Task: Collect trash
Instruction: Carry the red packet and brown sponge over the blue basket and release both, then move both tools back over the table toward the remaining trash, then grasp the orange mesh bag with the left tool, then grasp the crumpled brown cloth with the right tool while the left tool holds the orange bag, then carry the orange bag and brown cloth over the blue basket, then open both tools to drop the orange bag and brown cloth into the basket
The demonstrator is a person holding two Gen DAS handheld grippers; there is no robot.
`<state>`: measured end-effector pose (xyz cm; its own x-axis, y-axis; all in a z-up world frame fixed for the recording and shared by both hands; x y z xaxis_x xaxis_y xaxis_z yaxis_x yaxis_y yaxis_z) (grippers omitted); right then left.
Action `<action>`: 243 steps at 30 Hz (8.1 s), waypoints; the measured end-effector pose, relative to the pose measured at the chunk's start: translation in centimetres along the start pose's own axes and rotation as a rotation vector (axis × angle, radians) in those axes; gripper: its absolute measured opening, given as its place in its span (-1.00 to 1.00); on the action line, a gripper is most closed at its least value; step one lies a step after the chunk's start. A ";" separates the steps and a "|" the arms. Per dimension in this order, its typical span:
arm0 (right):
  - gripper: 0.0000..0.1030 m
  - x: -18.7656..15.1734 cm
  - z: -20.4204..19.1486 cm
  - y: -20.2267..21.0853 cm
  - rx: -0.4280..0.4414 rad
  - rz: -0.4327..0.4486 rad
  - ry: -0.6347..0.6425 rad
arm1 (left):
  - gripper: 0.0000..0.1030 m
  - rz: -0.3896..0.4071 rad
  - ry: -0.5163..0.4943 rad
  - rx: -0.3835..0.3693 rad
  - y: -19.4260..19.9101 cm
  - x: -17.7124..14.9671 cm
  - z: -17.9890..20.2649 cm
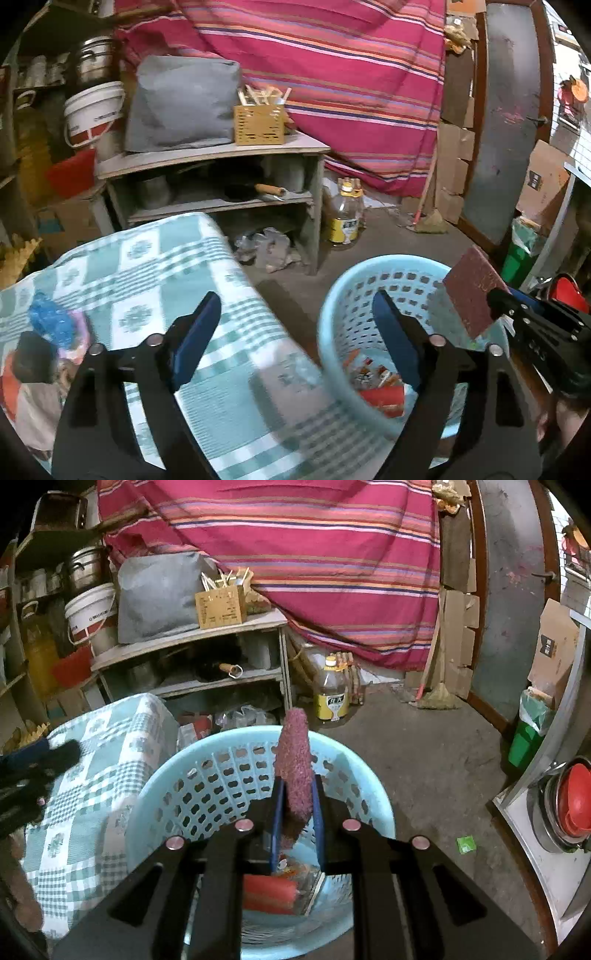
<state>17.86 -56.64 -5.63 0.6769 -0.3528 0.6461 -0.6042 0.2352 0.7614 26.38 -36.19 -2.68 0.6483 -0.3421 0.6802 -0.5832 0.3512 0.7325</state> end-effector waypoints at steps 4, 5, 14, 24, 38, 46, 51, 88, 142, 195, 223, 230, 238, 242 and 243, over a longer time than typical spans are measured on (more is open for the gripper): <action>-0.70 0.1 -0.7 -0.4 -0.005 -0.005 0.011 | 0.75 0.011 0.041 0.025 1.5 -0.6 -3.3; -0.69 0.2 -0.9 -0.5 -0.012 -0.001 0.012 | 0.76 0.010 0.053 0.033 1.8 -0.7 -4.2; 0.34 0.2 -2.9 -0.4 -0.076 0.008 0.023 | 0.82 0.015 0.142 0.154 5.7 -2.9 -14.3; 0.70 -1.1 -10.7 2.1 0.038 0.019 0.085 | 0.88 0.003 0.263 0.307 10.6 -7.8 -26.9; 0.84 -3.0 -24.2 2.4 0.137 -0.009 0.276 | 0.89 -0.059 0.389 0.357 11.0 -13.5 -37.2; 0.84 -2.3 -29.8 2.4 0.193 -0.030 0.319 | 0.89 -0.064 0.438 0.343 10.9 -14.1 -40.4; 0.87 -1.3 -32.7 2.2 0.235 -0.022 0.326 | 0.89 -0.074 0.459 0.340 10.7 -14.7 -41.3; 0.87 -5.5 -35.0 -2.1 0.236 -0.115 0.401 | -0.32 -0.205 0.361 0.269 4.6 -15.9 -38.3; -0.19 -4.1 -34.3 1.3 0.193 -0.056 0.464 | -0.74 0.010 0.423 0.273 13.9 -12.7 -38.7; -0.19 1.2 0.9 1.9 0.048 -0.025 0.033 | -0.74 -0.010 -0.008 -0.075 0.3 -1.2 2.1; -0.19 1.5 2.2 -0.9 0.063 -0.056 -0.018 | -0.06 -0.057 -0.003 -0.158 -4.1 1.4 6.0; -0.19 1.5 1.9 -1.2 0.055 -0.059 0.001 | 0.34 -0.021 0.017 -0.086 -2.6 1.5 3.6; -0.17 1.6 0.0 -1.5 0.041 -0.062 0.038 | 0.76 0.017 0.062 -0.002 0.6 0.6 -1.8; 0.39 1.7 -0.3 -1.4 0.021 -0.052 0.032 | 0.84 0.018 0.098 0.051 2.5 -0.6 -5.9; 0.41 1.7 -0.3 -1.4 0.018 -0.053 0.028 | 0.85 0.018 0.108 0.058 2.9 -0.9 -6.9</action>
<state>20.01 -57.29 -5.61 0.7196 -0.3390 0.6060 -0.5742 0.2003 0.7938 27.49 -28.87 -1.39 0.6842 -0.2394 0.6889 -0.6209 0.3042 0.7224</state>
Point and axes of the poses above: each gripper's, at about its wrist camera, not at the fingertips, and y roughly against the way its jaws point, z to its right, x to its top, the point moved 9 cm from there along -y, roughly the way its jaws point, and after that the axes turned 13 degrees about -z, right-handed, at the moved point
